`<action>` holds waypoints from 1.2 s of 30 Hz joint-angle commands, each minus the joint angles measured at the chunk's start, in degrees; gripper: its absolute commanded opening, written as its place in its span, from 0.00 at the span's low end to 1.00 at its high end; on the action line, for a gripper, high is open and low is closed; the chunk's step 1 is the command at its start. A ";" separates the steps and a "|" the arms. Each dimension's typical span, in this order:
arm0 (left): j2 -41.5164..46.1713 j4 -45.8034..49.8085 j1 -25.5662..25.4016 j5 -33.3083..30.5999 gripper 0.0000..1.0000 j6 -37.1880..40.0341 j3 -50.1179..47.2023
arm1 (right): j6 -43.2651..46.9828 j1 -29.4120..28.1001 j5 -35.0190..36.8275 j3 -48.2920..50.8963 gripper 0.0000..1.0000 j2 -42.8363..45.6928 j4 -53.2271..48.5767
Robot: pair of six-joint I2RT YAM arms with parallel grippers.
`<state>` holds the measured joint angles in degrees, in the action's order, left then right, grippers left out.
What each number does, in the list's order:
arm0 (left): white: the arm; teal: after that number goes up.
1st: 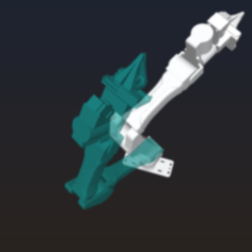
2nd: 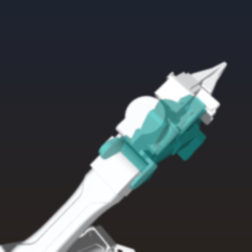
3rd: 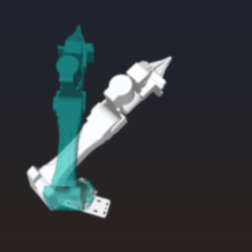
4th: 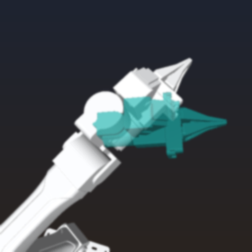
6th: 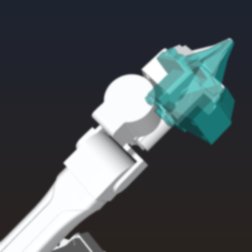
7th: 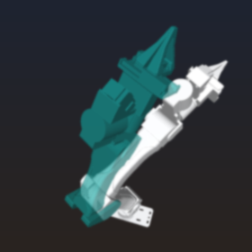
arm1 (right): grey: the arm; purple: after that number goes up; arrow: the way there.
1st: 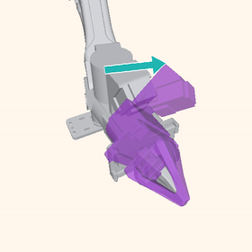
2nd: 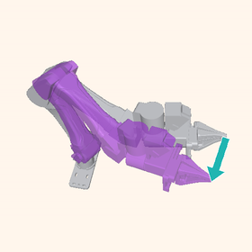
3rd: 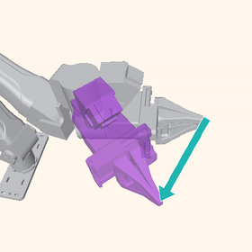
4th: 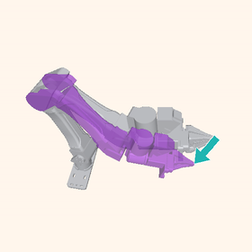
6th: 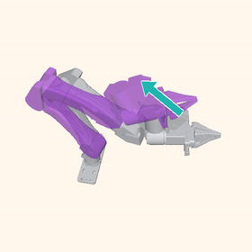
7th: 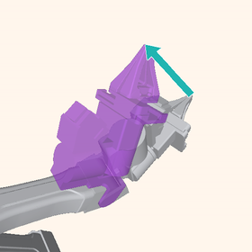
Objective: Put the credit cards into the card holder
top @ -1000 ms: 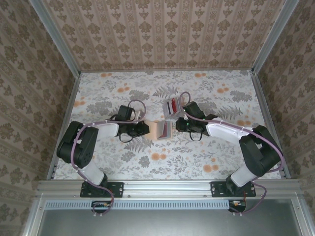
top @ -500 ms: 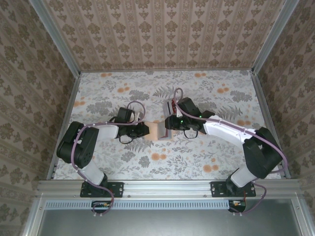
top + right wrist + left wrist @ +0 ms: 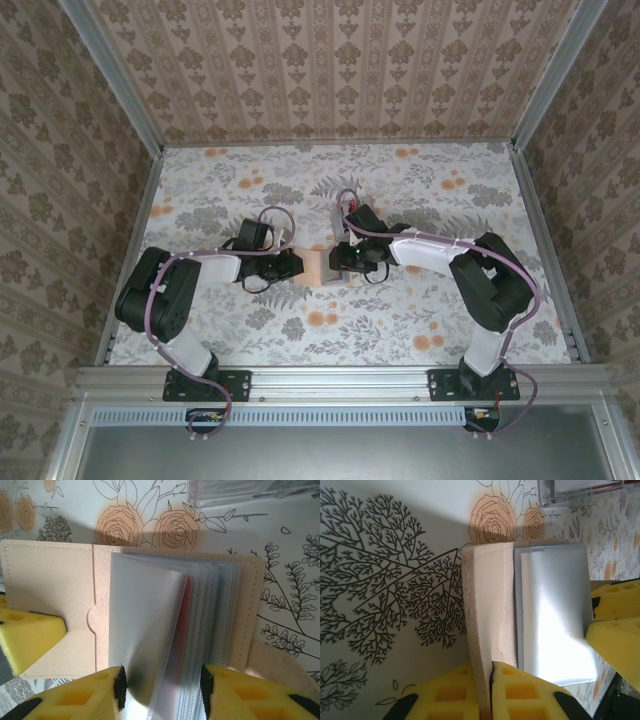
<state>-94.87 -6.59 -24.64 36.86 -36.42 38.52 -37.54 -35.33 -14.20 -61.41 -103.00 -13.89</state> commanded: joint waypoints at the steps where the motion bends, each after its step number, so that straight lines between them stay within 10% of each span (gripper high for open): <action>1: 0.46 -0.06 -0.03 0.88 0.10 -0.74 -0.83 | -0.42 -0.60 -0.67 -1.85 0.46 -1.90 -1.03; 15: -0.49 -2.35 -0.97 1.02 0.06 -2.16 -1.08 | -3.46 -3.96 -7.98 -9.04 0.47 -0.58 1.61; 27: -0.13 -2.02 -0.67 0.71 0.06 -1.74 -2.11 | 0.55 -2.37 -0.10 -6.37 0.49 2.80 -6.45; 36: 5.39 -0.22 -0.06 -2.53 0.44 -1.98 -3.92 | -0.09 -2.37 -1.30 -5.03 0.48 -2.39 -3.79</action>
<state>-92.27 -10.22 -25.02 36.34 -39.38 35.07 -38.54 -37.85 -16.84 -66.78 -103.26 -16.49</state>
